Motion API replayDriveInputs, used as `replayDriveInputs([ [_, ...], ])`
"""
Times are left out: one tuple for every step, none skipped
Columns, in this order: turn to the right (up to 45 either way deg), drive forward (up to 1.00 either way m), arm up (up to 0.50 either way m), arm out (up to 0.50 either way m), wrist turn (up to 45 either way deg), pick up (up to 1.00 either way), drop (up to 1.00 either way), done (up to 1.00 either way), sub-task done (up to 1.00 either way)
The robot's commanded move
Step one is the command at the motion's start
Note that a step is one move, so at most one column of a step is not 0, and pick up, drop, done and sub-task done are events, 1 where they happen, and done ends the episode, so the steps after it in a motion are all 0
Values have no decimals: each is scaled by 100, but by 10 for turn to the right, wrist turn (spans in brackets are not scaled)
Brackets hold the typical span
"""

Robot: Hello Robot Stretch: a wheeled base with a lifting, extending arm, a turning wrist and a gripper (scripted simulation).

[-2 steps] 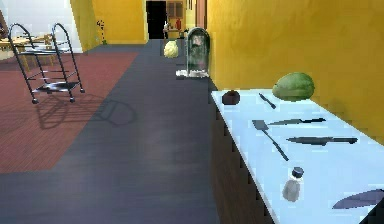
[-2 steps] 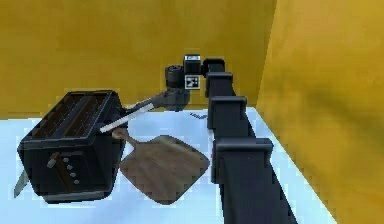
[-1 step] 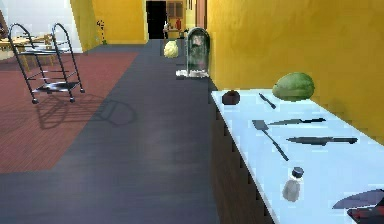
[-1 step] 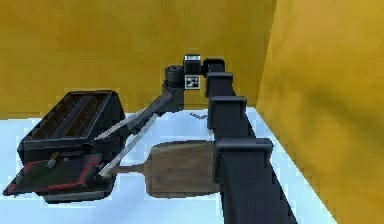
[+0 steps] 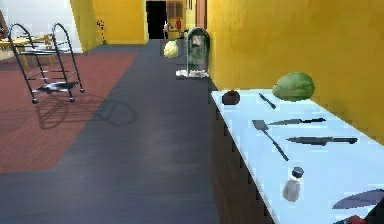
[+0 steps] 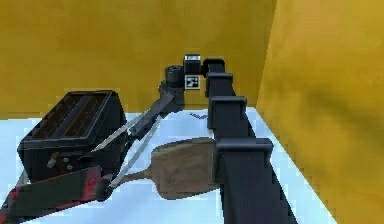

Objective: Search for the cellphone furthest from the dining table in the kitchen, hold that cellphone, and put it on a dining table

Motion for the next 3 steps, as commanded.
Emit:
replayDriveInputs([
  [0,0,0,-30,0,0,0,0,0],
  [-450,0,0,0,0,0,0,0,0],
  [-150,0,0,0,0,0,0,0,0],
])
